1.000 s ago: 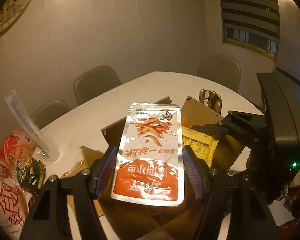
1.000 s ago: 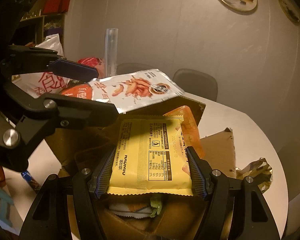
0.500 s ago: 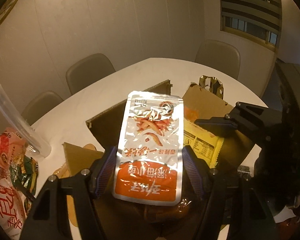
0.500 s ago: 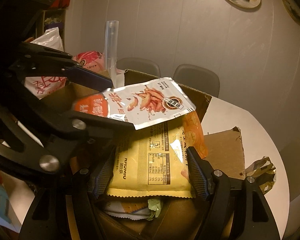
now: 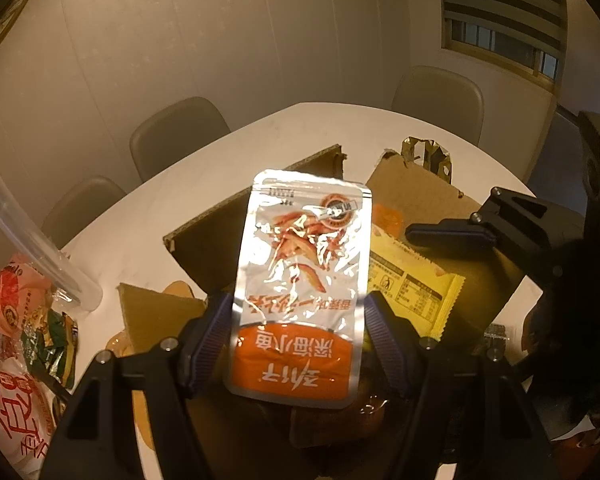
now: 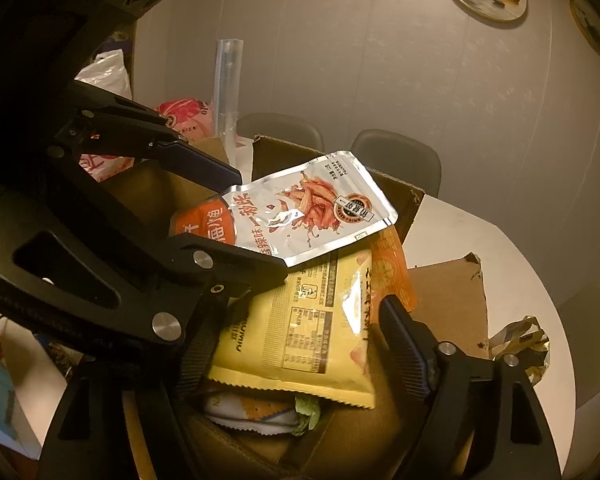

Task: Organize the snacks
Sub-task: 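Lower the yellow pack and orange-silver pouch into the box and release both, then move both grippers back toward the remaining snacks on the table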

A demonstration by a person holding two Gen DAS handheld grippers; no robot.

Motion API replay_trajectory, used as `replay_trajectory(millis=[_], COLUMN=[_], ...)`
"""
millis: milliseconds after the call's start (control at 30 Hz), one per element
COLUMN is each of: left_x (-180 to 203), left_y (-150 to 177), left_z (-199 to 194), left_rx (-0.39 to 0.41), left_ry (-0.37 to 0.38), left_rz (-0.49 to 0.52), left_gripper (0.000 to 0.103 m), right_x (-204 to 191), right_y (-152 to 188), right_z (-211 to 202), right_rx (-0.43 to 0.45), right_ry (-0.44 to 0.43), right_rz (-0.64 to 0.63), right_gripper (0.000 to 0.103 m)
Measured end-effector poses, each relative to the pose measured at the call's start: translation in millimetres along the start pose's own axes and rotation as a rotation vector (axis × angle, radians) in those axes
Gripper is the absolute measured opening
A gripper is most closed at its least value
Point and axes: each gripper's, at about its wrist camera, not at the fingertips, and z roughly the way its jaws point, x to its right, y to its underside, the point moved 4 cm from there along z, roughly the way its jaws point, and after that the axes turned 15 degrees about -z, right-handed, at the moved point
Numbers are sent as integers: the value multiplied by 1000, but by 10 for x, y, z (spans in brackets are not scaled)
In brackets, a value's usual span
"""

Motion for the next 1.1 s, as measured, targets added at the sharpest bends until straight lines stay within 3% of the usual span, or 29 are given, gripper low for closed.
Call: replay_trajectory(millis=[167, 633, 1100], left_x=[0, 34, -93], left_y=[21, 33, 187], left_z=[-41, -244, -910], left_rx=[9, 50, 187], left_ry=[-2, 0, -30], left_rz=[0, -15, -87], left_gripper=[72, 76, 84], right_x=[11, 0, 11], right_y=[52, 84, 126], right_z=[-52, -189, -583], right_rx=[-2, -10, 48], right_ry=[-14, -4, 6], right_rz=[10, -1, 35], right_gripper=[78, 83, 83])
